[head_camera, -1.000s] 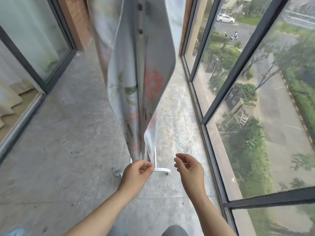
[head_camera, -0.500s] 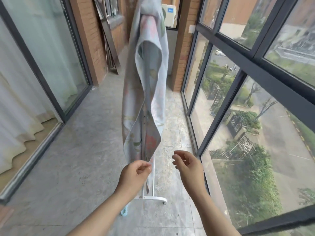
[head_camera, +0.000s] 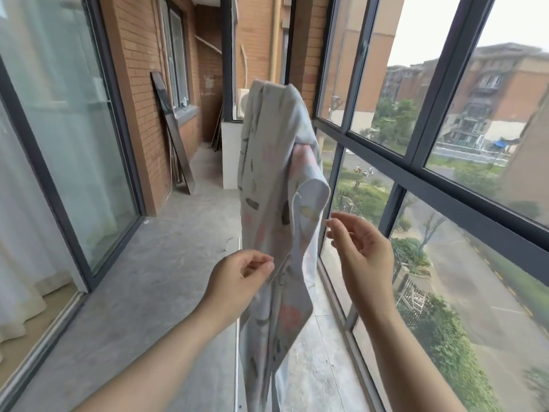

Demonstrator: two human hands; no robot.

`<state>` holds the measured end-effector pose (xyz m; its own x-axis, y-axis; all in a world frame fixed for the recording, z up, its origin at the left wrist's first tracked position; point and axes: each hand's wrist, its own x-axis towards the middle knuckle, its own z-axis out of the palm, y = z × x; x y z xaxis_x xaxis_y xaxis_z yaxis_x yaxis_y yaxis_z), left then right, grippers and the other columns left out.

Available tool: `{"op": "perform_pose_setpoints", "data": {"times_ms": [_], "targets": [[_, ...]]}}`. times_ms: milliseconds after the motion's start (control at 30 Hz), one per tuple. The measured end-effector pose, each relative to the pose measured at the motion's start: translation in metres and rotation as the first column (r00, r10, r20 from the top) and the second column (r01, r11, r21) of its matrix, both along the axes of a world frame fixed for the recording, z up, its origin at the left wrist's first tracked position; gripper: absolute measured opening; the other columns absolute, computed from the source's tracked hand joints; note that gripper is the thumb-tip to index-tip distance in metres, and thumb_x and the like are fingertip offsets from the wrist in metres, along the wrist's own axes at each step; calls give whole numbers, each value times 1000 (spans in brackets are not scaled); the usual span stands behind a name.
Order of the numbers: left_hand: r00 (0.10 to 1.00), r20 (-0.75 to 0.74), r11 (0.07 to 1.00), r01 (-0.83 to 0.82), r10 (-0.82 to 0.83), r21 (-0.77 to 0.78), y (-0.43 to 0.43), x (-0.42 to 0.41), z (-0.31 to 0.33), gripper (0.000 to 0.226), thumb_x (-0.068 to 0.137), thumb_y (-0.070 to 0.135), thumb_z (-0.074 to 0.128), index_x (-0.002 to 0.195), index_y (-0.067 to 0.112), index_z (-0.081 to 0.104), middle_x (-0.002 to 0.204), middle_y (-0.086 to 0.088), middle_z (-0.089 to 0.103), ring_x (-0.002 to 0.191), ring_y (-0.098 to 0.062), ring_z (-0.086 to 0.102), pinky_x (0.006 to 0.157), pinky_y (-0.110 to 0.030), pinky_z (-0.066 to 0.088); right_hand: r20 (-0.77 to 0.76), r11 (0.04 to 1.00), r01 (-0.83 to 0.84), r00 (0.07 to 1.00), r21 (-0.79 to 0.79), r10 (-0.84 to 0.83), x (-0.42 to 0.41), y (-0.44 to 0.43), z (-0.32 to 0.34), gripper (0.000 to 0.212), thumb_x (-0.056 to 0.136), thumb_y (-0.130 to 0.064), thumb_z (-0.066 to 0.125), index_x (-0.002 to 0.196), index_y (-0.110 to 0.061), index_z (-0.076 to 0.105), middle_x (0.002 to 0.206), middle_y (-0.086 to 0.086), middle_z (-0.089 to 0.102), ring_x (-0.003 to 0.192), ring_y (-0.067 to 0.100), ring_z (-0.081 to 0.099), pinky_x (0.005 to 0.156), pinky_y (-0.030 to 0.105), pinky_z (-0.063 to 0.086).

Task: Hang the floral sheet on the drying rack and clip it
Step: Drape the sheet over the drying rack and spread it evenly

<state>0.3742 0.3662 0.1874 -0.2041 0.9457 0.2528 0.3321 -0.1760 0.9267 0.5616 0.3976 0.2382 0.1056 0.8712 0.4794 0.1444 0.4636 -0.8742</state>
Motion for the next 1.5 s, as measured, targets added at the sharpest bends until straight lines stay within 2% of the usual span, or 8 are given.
{"op": "perform_pose_setpoints", "data": {"times_ms": [267,467,600,800,967,1100,1200,1500], "targets": [[990,-63,978,137,-128,155,54,-49,68,11,86,26,66,92,19,72,86,2,74,87,-17,69,87,-45,54,92,944,301,945,133,-314,-45,2,49,23,80,-43,72,99,-29,70,92,-7,62,80,6,59,73,19,46],[975,-123,932,215,-187,291,100,-52,109,8,89,17,64,92,15,72,83,2,73,83,-14,68,72,-34,56,189,901,390,886,189,-423,-58,29,64,41,70,-57,69,100,-30,68,97,-14,61,89,1,60,78,25,51],[962,-172,881,264,-212,393,127,-52,126,10,89,16,65,95,17,72,88,5,73,85,-10,68,83,-29,55,183,890,419,875,180,-449,-64,49,67,23,75,-42,74,91,-27,70,86,-15,70,83,-1,64,78,29,54],[878,-468,547,441,-99,711,162,-49,170,11,87,8,64,97,10,69,96,2,64,91,-8,61,85,-19,48,192,856,466,840,225,-508,-68,45,73,7,80,-36,75,77,-30,73,74,-20,71,74,-4,66,67,22,51],[784,-611,408,595,-107,692,209,-43,198,18,93,18,52,101,12,68,100,0,65,102,-18,57,93,-34,44,219,760,596,730,259,-648,-87,44,75,11,80,-35,74,84,-25,77,74,-14,73,71,2,66,69,33,55],[751,-618,345,658,-232,670,237,-46,202,25,93,17,46,94,14,71,96,1,68,100,-13,53,92,-26,36,249,640,709,589,296,-768,-111,38,73,38,80,-46,62,81,-9,72,72,9,70,68,24,63,61,38,51],[741,-598,306,671,-306,675,248,-44,200,26,92,16,45,93,15,71,96,1,68,99,-18,55,94,-29,35,214,565,779,524,272,-825,-124,35,74,20,86,-30,69,81,-11,76,68,5,71,61,10,57,60,37,49],[703,-631,353,711,-328,608,253,-48,196,27,94,26,41,95,25,68,98,6,61,103,-22,49,95,-32,33,297,427,864,348,266,-889,-131,4,104,15,86,-24,69,77,-14,75,68,19,65,58,12,45,51,37,43]]}}
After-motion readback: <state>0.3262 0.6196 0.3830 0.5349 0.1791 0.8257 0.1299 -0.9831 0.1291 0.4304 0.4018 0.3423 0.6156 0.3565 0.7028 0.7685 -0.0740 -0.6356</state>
